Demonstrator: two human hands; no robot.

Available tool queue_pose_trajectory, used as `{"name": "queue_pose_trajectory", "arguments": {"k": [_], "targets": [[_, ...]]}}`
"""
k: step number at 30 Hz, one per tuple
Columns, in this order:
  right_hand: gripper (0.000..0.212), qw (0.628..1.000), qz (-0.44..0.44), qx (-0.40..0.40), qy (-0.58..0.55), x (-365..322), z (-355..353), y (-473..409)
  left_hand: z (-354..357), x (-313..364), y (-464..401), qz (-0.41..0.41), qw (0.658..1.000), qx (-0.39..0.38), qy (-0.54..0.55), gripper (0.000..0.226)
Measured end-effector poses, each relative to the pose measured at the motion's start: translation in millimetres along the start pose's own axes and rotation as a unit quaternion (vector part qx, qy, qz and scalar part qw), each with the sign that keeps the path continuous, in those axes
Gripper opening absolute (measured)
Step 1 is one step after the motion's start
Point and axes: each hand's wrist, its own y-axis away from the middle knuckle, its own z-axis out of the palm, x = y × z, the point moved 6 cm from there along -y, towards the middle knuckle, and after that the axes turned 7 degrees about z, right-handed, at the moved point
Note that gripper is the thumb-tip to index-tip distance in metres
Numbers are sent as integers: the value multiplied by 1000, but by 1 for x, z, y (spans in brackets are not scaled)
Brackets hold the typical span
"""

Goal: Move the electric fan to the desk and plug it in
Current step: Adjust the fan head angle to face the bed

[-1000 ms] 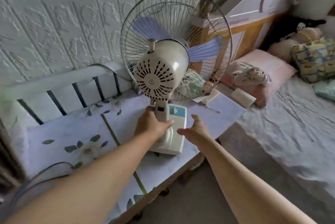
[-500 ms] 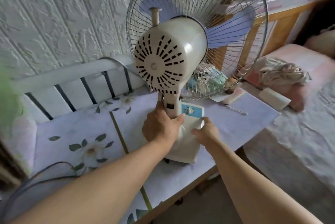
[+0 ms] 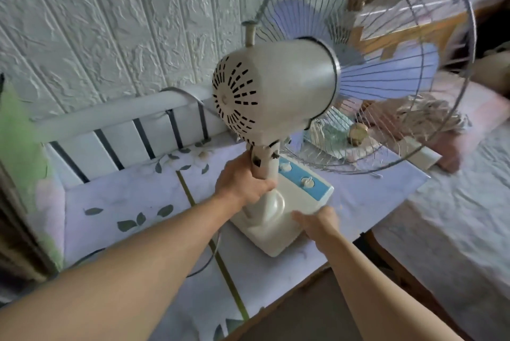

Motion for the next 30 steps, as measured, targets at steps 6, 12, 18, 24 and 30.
{"name": "queue_pose_trajectory", "arguments": {"k": [6,12,18,24,30], "targets": [[69,999,25,40,-19,8,21,18,-16,-7,-18,42,997,-68,19,45],[73,991,64,72,-90,10,43,29,-27,-20,-38,60,988,-139,38,55],[71,989,63,100,-88,13,45,37,-30,-25,-33,69,991,-113,29,53],[84,979,-9,194,58,4,-8,23,-1,-48,7,-87,989,87,82,86],[56,980,-109,137,92,-3,-12,-6,26,-45,5,-107,971,188,97,76]]}}
